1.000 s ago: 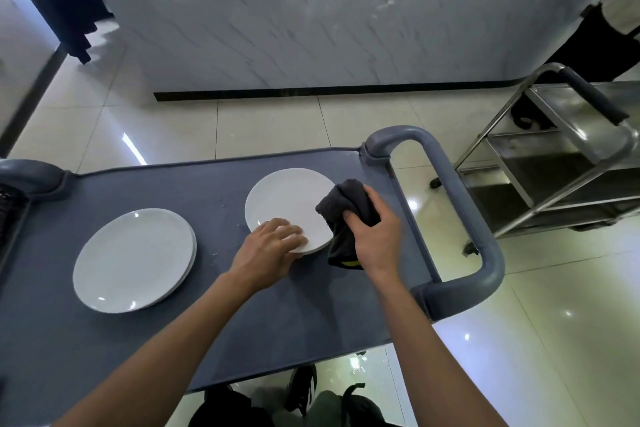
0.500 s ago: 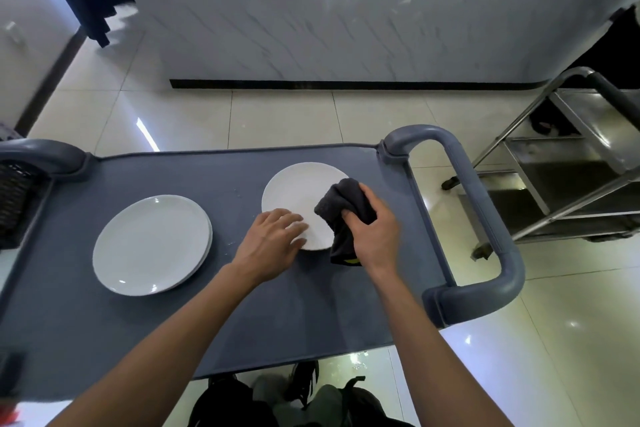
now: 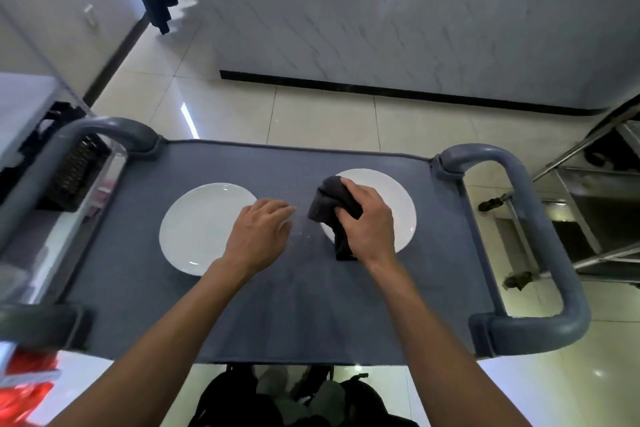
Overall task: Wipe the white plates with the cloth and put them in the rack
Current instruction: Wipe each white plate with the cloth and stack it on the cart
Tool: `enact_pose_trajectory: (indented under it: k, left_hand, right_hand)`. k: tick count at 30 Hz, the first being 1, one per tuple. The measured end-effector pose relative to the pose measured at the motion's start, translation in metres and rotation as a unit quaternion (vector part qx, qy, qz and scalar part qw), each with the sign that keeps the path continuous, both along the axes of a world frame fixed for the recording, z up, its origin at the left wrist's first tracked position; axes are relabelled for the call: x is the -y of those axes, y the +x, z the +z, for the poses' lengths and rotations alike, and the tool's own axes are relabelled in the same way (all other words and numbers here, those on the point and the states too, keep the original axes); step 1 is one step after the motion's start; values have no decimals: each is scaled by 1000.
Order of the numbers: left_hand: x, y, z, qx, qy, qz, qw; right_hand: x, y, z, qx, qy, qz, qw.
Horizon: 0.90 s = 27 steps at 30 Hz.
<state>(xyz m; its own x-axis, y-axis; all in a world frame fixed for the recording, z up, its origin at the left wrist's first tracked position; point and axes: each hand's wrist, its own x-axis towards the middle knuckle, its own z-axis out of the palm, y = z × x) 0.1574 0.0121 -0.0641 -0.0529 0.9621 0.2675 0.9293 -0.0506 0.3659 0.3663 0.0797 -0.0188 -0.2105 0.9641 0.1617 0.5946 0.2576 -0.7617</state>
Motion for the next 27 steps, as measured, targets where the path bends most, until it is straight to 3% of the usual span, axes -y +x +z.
enact_pose_trajectory:
  k: [9, 16, 27]
  left_hand:
    - [49, -87, -2, 47, -44, 118, 991]
    - [76, -128, -14, 99, -76, 198, 972]
    - [83, -156, -28, 154, -207, 267, 929]
  right_hand:
    - [21, -98, -6, 145, 158, 126, 969]
    - [41, -143, -28, 169, 215, 190, 943]
    - [56, -161, -55, 208, 203, 200, 936]
